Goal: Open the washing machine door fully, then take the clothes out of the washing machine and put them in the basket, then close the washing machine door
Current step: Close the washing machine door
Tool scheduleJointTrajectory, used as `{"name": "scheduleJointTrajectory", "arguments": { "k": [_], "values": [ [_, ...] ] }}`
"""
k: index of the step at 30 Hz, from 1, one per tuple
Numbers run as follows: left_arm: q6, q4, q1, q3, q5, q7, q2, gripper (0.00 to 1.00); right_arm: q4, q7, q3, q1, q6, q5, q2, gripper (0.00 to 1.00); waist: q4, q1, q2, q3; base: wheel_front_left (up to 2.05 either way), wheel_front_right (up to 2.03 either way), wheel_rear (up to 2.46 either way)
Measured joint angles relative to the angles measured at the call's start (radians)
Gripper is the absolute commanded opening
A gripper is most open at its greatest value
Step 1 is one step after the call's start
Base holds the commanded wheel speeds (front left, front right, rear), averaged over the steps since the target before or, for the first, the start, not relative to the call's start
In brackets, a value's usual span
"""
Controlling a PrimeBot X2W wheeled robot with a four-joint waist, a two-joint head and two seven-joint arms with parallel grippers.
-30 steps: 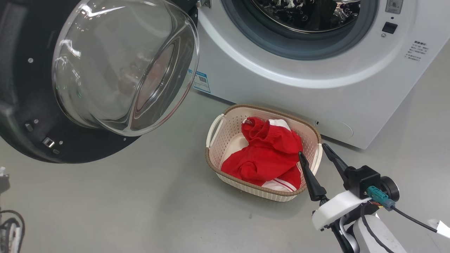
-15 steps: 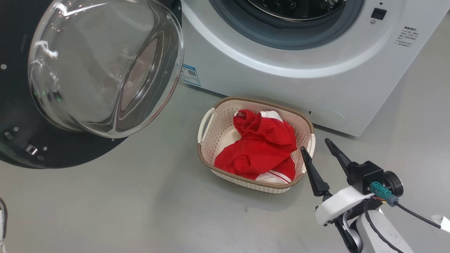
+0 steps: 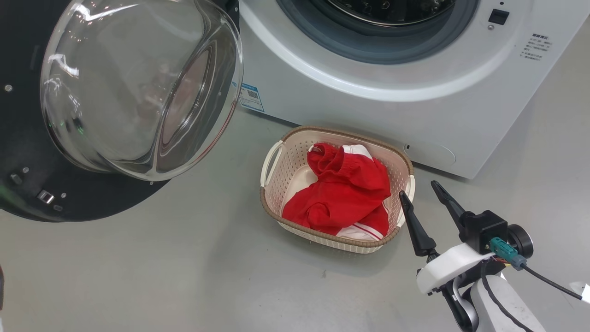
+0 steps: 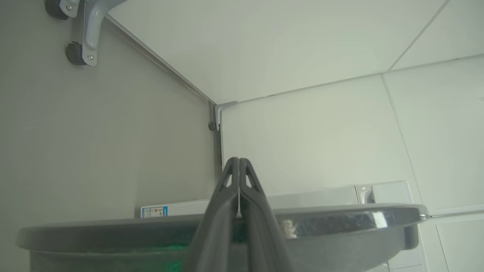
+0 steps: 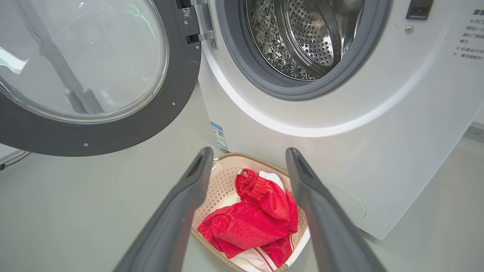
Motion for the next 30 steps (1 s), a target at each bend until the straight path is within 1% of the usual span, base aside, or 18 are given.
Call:
{"name": "scheduleJointTrajectory", "arguments": {
  "k": [4,6,15,20,25,30],
  "values": [
    [-0.020,0.004,0.000,-0.009,-0.008,0.055,0.007,0.00,0.001,0.000,-0.002,0.000,0.000,0.000,0.000,1.00,0.004,0.0000,0.0000,-0.002,0.00,0.00,0.00],
    [-0.039,0.003,0.000,-0.013,-0.030,0.101,0.008,0.00,0.003,0.000,-0.002,0.000,0.000,0.000,0.000,1.00,0.007,0.0000,0.0000,-0.003,0.00,0.00,0.00],
    [-0.072,-0.034,0.023,-0.042,-0.077,0.240,0.005,0.00,0.007,0.000,-0.005,0.000,0.000,0.001,0.001,1.00,0.009,-0.0001,0.0000,-0.011,0.00,0.00,0.00],
    [-0.081,-0.075,0.054,-0.039,-0.134,0.316,-0.013,0.00,0.011,0.000,-0.007,0.000,0.000,0.002,0.003,1.00,0.004,-0.0001,0.0000,-0.015,0.00,0.00,0.00],
    [-0.087,-0.138,0.098,-0.062,-0.146,0.400,-0.024,0.00,0.011,0.000,-0.012,0.000,0.000,0.004,0.004,1.00,-0.003,0.0000,0.0000,-0.019,0.00,0.00,0.00],
    [-0.087,-0.209,0.152,-0.085,-0.177,0.480,-0.050,0.00,0.011,0.000,-0.006,0.000,0.000,0.004,0.006,1.00,-0.015,0.0000,0.0000,-0.028,0.00,0.00,0.00]
  ]
}}
